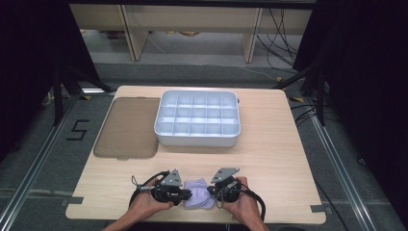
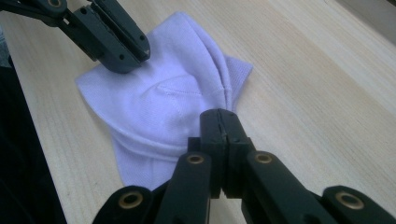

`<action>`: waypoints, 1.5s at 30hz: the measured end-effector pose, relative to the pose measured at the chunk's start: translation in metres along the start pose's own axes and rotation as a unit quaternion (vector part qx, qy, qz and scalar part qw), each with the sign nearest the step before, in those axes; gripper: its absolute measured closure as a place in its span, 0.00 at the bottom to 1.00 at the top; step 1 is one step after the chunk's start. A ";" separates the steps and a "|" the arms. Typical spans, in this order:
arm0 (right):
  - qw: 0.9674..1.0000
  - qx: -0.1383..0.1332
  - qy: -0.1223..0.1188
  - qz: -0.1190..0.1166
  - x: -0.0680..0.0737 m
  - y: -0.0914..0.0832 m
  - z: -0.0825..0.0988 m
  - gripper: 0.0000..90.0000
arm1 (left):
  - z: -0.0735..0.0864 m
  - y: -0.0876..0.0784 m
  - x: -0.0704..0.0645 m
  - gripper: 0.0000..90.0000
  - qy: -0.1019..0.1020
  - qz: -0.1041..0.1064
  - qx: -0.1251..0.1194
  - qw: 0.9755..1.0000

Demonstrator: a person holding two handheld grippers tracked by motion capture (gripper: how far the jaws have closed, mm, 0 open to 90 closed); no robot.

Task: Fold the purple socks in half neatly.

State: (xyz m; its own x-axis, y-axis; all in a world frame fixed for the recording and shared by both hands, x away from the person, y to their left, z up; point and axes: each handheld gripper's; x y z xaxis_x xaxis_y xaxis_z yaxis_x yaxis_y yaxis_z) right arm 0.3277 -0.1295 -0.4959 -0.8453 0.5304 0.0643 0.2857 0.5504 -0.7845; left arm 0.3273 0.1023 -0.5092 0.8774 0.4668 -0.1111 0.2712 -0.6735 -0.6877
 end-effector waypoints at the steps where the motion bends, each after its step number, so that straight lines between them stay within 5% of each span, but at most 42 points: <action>1: 1.000 0.001 -0.002 0.001 -0.001 0.000 0.000 1.00 | 0.000 0.000 0.000 0.92 0.001 0.000 -0.001 1.000; 5: 1.000 -0.017 -0.001 0.002 -0.001 -0.003 -0.001 0.99 | -0.001 -0.001 0.001 0.89 0.007 -0.004 -0.004 1.000; 8: 0.999 -0.031 0.014 0.002 0.001 -0.015 -0.006 0.99 | -0.005 -0.004 0.004 0.87 -0.001 -0.010 -0.027 1.000; 13: 0.998 -0.059 -0.001 -0.008 0.004 -0.017 -0.011 0.99 | -0.014 0.005 0.016 0.88 -0.005 -0.027 -0.031 0.999; 17: 0.999 -0.041 -0.003 -0.028 0.010 -0.010 -0.011 0.99 | -0.012 0.014 0.020 0.89 -0.013 -0.030 -0.026 0.999; 23: 1.000 -0.004 -0.009 -0.025 0.007 0.007 -0.006 0.99 | -0.012 0.012 0.024 0.89 -0.001 -0.036 -0.040 0.999; 24: 1.000 0.002 -0.004 -0.022 0.009 0.005 -0.007 0.99 | -0.012 0.011 0.023 0.88 -0.019 -0.037 -0.047 0.998; 25: 1.000 0.002 -0.003 -0.017 0.009 0.003 -0.008 0.98 | -0.014 0.006 0.023 0.88 -0.006 -0.038 -0.049 0.998; 28: 1.000 -0.013 -0.001 -0.017 0.012 -0.002 -0.009 0.98 | -0.016 -0.005 0.013 0.88 -0.011 -0.026 -0.061 0.998; 29: 1.000 -0.016 0.001 -0.015 0.012 -0.003 -0.009 0.98 | -0.015 -0.008 0.011 0.88 0.004 -0.020 -0.060 0.998; 32: 1.000 -0.027 0.001 -0.017 0.011 -0.004 -0.008 0.98 | -0.005 -0.011 -0.003 0.88 -0.009 0.004 -0.048 0.999; 34: 1.000 -0.026 0.003 -0.018 0.011 -0.003 -0.008 0.98 | 0.000 -0.011 -0.009 0.88 0.009 0.013 -0.035 0.999; 40: 1.000 -0.021 -0.006 -0.019 0.011 -0.004 -0.009 0.98 | 0.007 -0.005 -0.015 0.90 0.020 0.006 -0.005 1.000; 45: 0.999 -0.015 -0.013 -0.026 0.011 0.000 -0.008 0.98 | 0.002 -0.020 -0.009 0.88 0.008 -0.005 -0.038 0.999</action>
State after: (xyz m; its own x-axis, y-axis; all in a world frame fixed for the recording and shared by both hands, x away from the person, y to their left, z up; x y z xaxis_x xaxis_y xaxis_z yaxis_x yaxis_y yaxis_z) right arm 0.3221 -0.1185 -0.4897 -0.8702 0.4848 0.0879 0.2545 0.5950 -0.7624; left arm 0.3133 0.1126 -0.4959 0.8810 0.4639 -0.0925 0.3077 -0.7106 -0.6327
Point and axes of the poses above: each handheld gripper's, and its own axes: y roughly forward along the jaws, z roughly out of its underside, x roughly to its left, and after that the axes turned 3 degrees about -z, right-handed
